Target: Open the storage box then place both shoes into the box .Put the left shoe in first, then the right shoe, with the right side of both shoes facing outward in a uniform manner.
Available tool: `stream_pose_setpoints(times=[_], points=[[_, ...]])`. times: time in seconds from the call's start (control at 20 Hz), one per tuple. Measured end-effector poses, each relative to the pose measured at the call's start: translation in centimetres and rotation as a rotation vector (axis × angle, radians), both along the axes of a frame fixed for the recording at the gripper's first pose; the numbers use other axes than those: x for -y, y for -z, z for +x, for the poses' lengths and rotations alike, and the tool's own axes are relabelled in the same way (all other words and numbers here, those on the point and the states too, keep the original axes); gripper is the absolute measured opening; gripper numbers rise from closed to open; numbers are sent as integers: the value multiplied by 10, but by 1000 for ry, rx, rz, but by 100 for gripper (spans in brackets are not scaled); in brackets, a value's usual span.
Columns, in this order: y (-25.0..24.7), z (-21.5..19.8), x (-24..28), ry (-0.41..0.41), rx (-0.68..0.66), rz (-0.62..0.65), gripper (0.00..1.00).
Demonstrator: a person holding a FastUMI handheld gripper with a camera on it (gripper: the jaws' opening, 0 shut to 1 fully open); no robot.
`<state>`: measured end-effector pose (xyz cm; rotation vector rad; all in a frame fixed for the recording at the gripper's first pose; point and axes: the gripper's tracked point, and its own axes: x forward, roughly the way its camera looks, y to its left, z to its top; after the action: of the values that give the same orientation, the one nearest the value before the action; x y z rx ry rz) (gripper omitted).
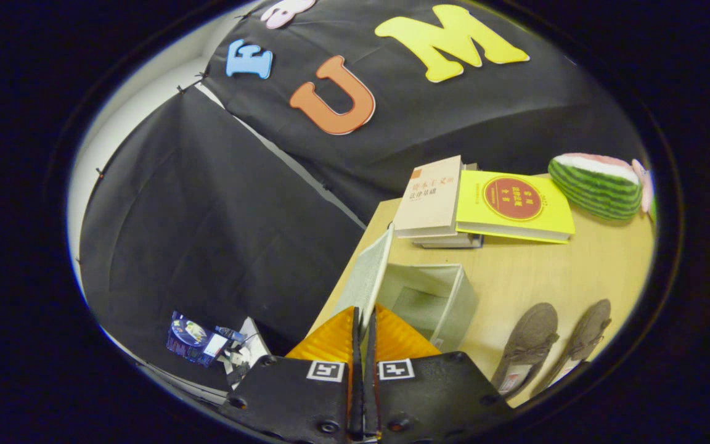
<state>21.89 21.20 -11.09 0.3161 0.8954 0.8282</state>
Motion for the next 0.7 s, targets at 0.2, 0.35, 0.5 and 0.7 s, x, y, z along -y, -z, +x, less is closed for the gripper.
stream_pose_setpoints(times=[0.2,0.35,0.5,0.7], points=[[-30,-15,-39,-5,45,-85,7],[-38,-25,-64,0,91,-221,7],[-42,-48,-108,-39,105,-277,7],[-44,-65,-163,-40,127,-308,8]])
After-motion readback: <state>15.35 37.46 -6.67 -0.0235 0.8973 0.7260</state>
